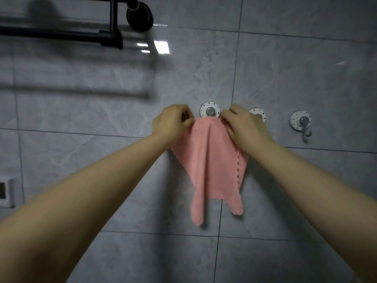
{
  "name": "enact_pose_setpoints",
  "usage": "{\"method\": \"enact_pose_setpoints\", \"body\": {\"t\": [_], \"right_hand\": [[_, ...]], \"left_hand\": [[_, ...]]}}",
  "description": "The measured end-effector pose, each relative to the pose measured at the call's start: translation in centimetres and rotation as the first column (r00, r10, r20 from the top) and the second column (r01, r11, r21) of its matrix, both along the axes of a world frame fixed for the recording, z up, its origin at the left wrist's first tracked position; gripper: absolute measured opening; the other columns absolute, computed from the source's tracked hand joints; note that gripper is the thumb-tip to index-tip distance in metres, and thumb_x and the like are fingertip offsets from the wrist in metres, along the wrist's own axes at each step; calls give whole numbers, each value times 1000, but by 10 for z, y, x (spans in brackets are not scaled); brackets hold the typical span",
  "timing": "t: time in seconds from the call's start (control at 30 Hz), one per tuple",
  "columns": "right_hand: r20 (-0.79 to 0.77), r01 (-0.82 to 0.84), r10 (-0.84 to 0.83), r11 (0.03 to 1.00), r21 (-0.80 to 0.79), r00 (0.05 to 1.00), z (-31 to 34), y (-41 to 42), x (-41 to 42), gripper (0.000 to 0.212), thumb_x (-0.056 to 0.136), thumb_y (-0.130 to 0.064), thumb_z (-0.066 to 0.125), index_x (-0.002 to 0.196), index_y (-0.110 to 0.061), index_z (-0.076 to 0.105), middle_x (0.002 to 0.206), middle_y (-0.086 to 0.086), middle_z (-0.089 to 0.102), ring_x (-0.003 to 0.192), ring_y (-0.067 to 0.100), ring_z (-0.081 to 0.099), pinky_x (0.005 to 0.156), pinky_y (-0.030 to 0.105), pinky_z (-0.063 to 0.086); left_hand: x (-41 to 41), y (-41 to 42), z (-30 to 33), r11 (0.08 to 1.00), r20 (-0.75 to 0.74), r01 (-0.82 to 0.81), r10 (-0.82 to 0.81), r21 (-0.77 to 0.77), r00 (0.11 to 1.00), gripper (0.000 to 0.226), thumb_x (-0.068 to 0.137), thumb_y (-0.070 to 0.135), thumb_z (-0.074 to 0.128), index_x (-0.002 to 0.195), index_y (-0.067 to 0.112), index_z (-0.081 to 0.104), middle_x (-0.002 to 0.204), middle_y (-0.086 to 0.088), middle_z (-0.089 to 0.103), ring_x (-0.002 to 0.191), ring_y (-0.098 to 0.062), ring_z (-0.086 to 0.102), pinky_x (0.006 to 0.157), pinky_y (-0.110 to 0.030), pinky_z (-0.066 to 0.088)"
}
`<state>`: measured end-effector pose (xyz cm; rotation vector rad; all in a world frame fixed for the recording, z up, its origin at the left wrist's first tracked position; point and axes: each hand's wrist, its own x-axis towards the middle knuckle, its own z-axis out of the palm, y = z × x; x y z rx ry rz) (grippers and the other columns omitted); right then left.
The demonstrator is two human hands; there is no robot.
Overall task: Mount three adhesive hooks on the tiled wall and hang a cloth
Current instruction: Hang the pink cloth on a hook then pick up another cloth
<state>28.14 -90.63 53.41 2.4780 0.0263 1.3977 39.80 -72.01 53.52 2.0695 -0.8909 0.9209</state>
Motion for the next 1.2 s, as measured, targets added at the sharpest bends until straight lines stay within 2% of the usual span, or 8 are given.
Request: {"method": "enact_pose_setpoints", "body": {"t": [0.1,0.2,0.3,0.43,0.6,0.73,1.07,1.2], "right_hand": [[-2,-2,2,999,39,1000,-12,10,12,16,93,-16,50,106,-11,60,101,13,54,85,40,61,62,41,46],[29,-121,117,970,212,993,-23,16,22,16,88,-10,52,100,-10,63,96,14,59,89,39,60,70,42,48],[79,-233,219,890,392,972,-35,20,26,22,84,-5,57,100,-12,69,96,12,70,93,31,64,80,34,47],[97,-277,265,811,516,959,-58,26,18,25,86,-8,61,107,-13,71,98,6,75,92,20,69,84,26,49],[128,-268,235,828,492,963,-70,21,9,19,87,-11,65,101,-14,78,89,8,75,83,24,69,80,36,52],[143,-269,228,833,483,963,-71,22,5,21,87,-6,64,101,-12,78,89,11,74,81,27,68,79,39,52],[298,-304,168,811,501,940,-51,22,-3,33,94,-5,56,126,-4,65,111,15,71,100,30,68,98,40,51],[339,-346,196,813,469,920,-35,43,-10,36,92,-4,55,126,-10,65,110,10,70,98,23,65,94,28,48]], "left_hand": [[-2,-5,-11,1000,-30,23,-22,6,999,13,84,34,67,94,28,63,95,13,67,95,-14,61,73,-30,45],[-5,-12,-24,997,-33,45,-44,56,999,11,84,32,64,95,27,63,96,12,67,96,-16,62,74,-31,47],[-5,-14,-37,995,-72,98,-96,32,993,10,86,34,62,95,28,62,91,12,64,93,-17,61,73,-33,48],[-7,-12,-55,990,-51,136,-133,48,990,8,89,37,56,95,31,56,88,13,59,86,-18,58,65,-30,39],[-3,-5,-67,990,34,122,-125,72,992,13,89,34,57,102,30,57,97,7,55,92,-18,57,72,-34,47],[4,-5,-71,979,26,199,-200,43,979,21,89,27,61,110,24,59,102,2,60,95,-20,60,81,-41,53],[9,2,-69,971,56,241,-240,-6,969,26,89,22,62,114,18,58,102,1,66,95,-17,61,85,-36,50],[7,15,-66,972,60,236,-234,-24,970,24,90,20,62,113,15,58,94,5,62,91,-18,62,82,-33,49]]}}
